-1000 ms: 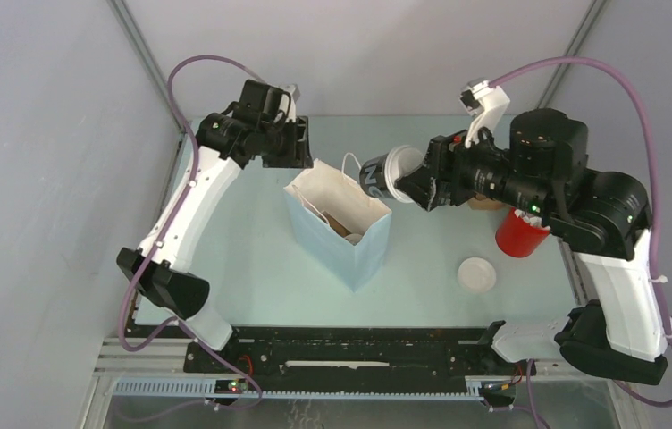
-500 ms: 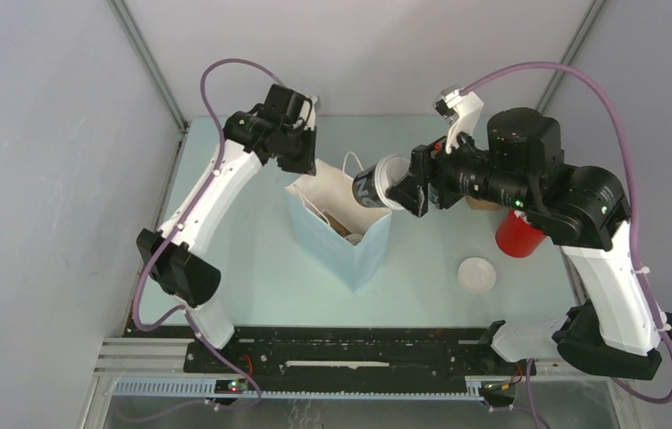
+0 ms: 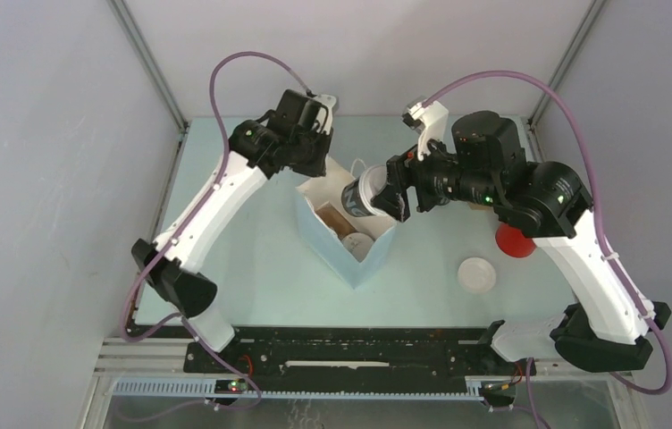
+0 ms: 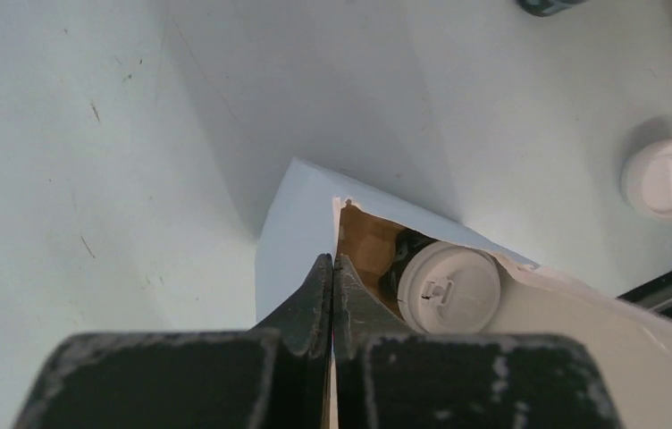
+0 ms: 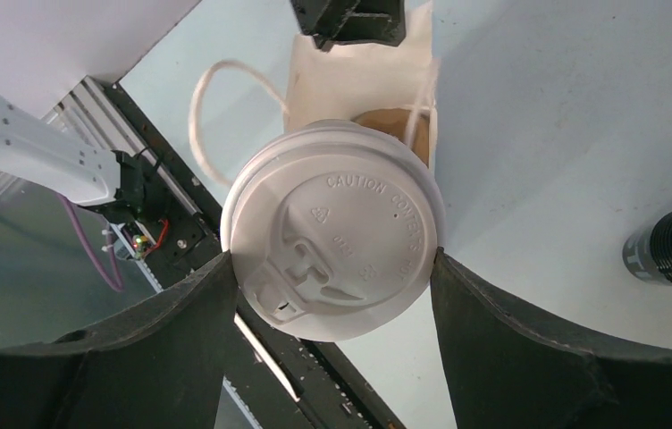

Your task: Pack the takeout coffee

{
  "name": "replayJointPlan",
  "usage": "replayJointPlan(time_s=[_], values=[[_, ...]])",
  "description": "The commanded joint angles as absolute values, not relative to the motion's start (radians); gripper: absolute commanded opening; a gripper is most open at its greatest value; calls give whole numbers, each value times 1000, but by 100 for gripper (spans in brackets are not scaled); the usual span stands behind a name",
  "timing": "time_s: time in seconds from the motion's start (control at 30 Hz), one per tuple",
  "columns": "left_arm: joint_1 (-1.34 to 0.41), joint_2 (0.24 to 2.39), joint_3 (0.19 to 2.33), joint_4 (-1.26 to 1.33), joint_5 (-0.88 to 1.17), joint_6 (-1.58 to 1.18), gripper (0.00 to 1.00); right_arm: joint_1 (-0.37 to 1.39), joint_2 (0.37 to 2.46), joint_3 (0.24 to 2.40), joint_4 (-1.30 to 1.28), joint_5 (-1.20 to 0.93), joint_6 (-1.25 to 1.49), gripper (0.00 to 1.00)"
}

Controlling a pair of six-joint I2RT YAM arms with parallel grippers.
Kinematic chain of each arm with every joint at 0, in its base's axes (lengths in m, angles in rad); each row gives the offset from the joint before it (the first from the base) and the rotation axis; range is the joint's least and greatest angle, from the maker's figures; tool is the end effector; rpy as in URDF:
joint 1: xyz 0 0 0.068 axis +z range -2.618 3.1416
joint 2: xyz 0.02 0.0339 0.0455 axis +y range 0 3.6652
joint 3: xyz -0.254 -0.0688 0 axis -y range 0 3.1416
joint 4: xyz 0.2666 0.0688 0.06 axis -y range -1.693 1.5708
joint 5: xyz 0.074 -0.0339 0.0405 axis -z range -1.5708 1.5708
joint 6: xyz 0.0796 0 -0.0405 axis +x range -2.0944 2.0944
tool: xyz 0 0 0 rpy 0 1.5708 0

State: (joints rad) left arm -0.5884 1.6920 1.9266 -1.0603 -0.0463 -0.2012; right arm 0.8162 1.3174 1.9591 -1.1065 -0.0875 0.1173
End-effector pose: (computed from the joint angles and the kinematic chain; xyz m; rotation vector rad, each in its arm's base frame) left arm 0.3349 -0.2190 0.3731 0.4439 2.3777 -0.3119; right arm 0.1806 0.2022 0.4983 -0.7724 1.9539 0.6655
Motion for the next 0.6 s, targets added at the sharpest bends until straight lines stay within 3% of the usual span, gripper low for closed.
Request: replayJointPlan(time_s=[0.0, 0.2, 0.57], values=[[-659, 1549, 1933, -1007, -142, -186, 0, 867, 1332, 1972, -1079, -42, 55, 40], [-715, 1427, 1864, -972, -285, -247, 0, 984, 1341, 1931, -1077, 115, 22, 40], [-731, 1228, 1576, -779, -178, -285, 0, 1088, 1382, 1818, -933, 253, 2, 37]])
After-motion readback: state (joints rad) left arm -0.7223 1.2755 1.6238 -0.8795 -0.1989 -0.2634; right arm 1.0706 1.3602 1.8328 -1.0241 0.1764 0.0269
